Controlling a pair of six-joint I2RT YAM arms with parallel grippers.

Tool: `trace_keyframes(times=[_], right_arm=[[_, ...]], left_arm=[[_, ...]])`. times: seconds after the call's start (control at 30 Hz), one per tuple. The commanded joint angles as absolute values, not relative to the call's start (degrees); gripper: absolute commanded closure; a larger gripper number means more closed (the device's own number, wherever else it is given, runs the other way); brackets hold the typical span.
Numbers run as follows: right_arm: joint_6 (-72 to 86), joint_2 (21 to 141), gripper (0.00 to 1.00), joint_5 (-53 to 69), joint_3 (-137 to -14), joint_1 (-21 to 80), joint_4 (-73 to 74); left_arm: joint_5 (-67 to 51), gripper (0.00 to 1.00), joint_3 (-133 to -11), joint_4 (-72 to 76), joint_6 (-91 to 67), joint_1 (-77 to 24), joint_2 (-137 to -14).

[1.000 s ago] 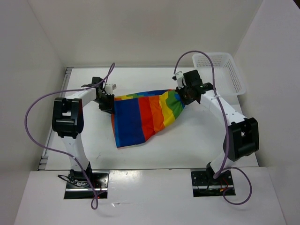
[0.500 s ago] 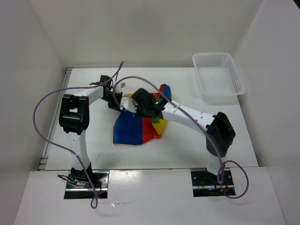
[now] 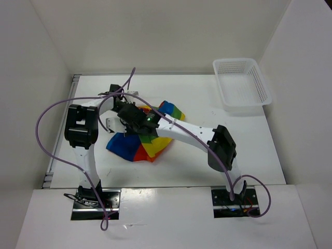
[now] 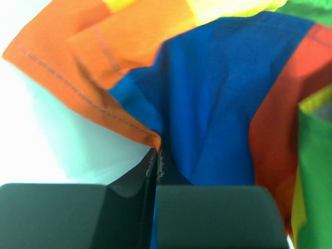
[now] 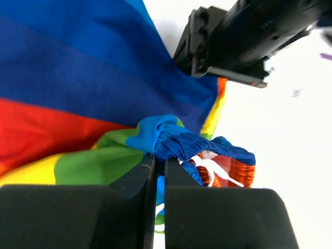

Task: Fold and stack the shorts
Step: Fold the shorts

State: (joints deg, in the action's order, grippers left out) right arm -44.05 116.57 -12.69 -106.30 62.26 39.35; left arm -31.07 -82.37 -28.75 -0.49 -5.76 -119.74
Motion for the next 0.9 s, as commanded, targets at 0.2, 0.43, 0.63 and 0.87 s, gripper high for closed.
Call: trace_keyframes(times=[0.2,0.43,0.63,0.87], right_arm=[[-44.74,113.37,1.00,-6.07,-115.47,63.46,39.47],[-44.74,123.12,1.00,-1.68,-131.03,63.98,38.14],[-41.31,127.87,1.00,5.71,-134.66,64.60,39.64],[-40.34,128.24,1.00,5.71,-128.15,64.60,36.83]], left_arm=[[-30.41,1.00,-81.39,-27.43,0.00,-6.06,-119.88],[-30.94,1.00,-81.39,-26.89,0.00,-6.06,-119.36],[-30.94,1.00,-81.39,-26.89,0.00,-6.06,-119.36],[-28.05,0.99,-84.28,-28.21,0.00,-4.50,-119.88]])
